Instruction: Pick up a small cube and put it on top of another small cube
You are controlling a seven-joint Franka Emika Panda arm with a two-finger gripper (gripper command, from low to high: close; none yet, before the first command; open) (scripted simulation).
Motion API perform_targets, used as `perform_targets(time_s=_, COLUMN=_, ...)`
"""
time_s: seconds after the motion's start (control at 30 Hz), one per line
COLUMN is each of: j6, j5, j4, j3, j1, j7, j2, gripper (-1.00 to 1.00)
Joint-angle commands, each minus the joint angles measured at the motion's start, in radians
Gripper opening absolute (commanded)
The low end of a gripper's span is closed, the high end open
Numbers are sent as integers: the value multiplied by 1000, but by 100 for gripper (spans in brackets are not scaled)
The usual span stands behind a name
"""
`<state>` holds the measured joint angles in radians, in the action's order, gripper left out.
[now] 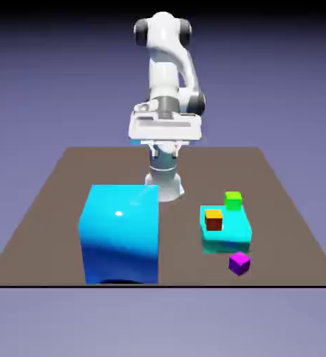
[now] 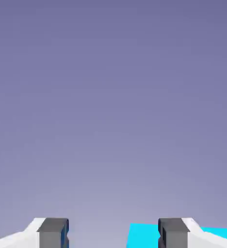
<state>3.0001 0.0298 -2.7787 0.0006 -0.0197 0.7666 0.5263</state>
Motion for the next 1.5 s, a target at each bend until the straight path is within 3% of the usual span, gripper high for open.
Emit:
perform_targets(time_s=0.0, j6=-31, j5=25, j4=26, j3=0, j1=-6, j7=21, j2=-36, gripper=0)
perform_targets(time_s=0.97, j6=-919, j5=743, j4=778, j3=14, j1=-191, j7=635, j2=-1087, gripper=0)
perform_targets(time_s=1.13, j6=-810, j5=811, j4=781, j3=54, j1=-222, j7=588, j2=-1200, gripper=0)
perform_targets(time_s=1.17, j6=-810, j5=811, j4=781, j3=54, j1=-222, j7=588, j2=-1200, gripper=-100)
perform_targets(time_s=1.37, j6=-917, j5=734, j4=803, j3=-17, j1=-215, j7=649, j2=-1102, gripper=-100)
perform_targets(time_s=1.47, j6=-979, j5=664, j4=753, j3=92, j1=-157, j7=612, j2=-1024, gripper=-100)
